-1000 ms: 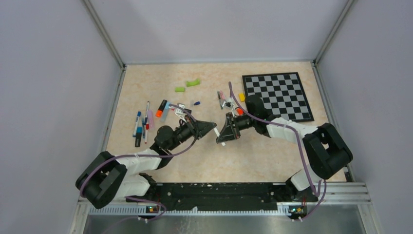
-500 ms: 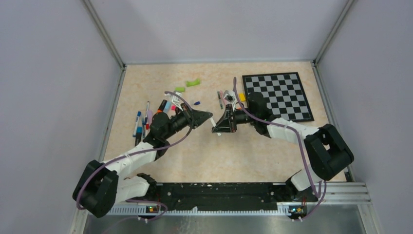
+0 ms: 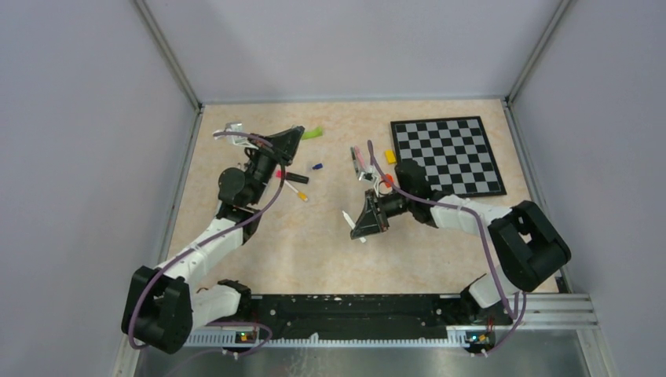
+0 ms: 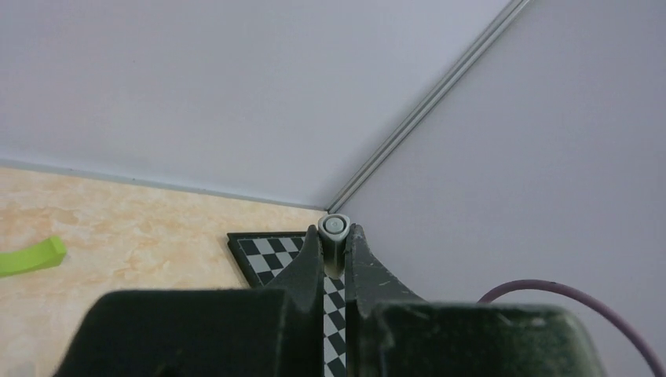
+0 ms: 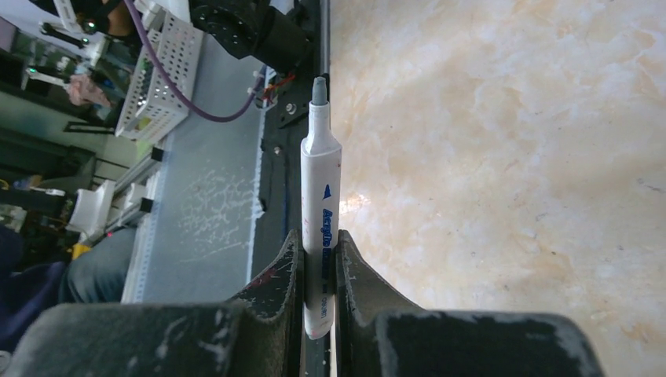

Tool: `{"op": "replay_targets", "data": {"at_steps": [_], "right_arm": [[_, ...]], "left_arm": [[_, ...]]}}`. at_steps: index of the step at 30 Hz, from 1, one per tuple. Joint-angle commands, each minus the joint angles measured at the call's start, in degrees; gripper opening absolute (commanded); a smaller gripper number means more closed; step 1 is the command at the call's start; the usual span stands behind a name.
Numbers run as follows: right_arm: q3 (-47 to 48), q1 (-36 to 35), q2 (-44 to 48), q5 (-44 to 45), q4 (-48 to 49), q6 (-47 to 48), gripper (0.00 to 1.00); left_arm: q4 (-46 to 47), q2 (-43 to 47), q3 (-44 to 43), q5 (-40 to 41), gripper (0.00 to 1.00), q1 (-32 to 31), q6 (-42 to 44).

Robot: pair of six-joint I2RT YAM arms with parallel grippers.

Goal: Open the pen caps
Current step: Open the pen cap from the pen.

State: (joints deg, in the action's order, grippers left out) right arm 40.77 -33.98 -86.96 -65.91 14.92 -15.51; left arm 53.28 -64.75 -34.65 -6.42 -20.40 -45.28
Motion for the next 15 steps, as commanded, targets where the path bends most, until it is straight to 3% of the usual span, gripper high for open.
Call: {"op": "replay_targets", "data": {"at_steps": [1, 9, 15], "right_arm": [[5.56, 1.69, 3.42, 3.89, -11.80, 13.47, 0.00], [7.83, 16.49, 7.30, 16.61, -18.42, 21.24, 0.00], [19.05, 19.65, -0.65, 27.97, -28.43, 26.82, 0.00]], "left_arm": [[-3.22, 2.42, -1.83, -2.55, 0.00, 1.00, 1.24], [-18.61, 7.13, 2.78, -9.14, 0.00, 1.37, 3.13], [-28.68, 11.53, 7.15, -9.25, 0.00, 1.59, 3.25]]}}
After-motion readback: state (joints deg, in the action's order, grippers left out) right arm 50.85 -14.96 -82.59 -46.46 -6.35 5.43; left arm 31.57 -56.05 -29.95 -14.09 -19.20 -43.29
